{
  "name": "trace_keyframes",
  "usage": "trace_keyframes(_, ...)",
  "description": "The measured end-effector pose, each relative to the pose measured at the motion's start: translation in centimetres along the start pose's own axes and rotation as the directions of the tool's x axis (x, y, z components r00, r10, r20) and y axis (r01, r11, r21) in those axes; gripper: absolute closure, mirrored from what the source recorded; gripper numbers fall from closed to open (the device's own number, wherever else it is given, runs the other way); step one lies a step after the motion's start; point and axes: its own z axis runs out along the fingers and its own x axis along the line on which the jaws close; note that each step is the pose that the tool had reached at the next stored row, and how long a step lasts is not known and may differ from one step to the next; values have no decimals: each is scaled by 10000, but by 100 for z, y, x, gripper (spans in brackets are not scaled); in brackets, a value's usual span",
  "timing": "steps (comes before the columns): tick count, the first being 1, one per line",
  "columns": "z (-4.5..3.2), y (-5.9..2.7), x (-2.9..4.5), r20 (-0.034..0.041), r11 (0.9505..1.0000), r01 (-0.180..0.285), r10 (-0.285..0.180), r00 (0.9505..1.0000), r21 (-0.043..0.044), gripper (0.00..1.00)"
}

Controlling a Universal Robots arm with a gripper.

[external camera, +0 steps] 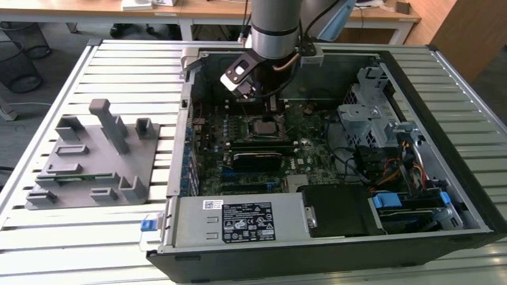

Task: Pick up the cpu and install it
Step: 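Close the cpu cover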

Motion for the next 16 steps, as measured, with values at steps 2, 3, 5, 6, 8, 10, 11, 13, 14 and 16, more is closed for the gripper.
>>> trace_keyframes(2, -13, 1, 0, -1, 10000, -1, 1, 10000, 2, 89)
trace_keyframes(3, -22, 1, 0, -1, 10000, 0, 0, 10000, 2, 89)
trace_keyframes(5, -52, 2, 0, 1, 10000, 0, 0, 10000, 3, 89)
trace_keyframes(6, -66, 3, 0, 0, 10000, 0, 0, 10000, 3, 89)
trace_keyframes(8, -98, 4, 0, -1, 10000, 0, 0, 10000, 2, 89)
trace_keyframes(10, -129, 5, 0, -1, 10000, 0, 0, 10000, 2, 89)
trace_keyframes(11, -142, 6, 0, 0, 10000, 0, 0, 10000, 2, 89)
trace_keyframes(13, -170, 7, 0, 0, 10000, 0, 0, 10000, 2, 89)
trace_keyframes(14, -181, 7, 0, 0, 10000, 0, 0, 10000, 3, 89)
trace_keyframes(16, -185, 8, 0, -4, 10000, 0, 0, 10000, 2, 89)
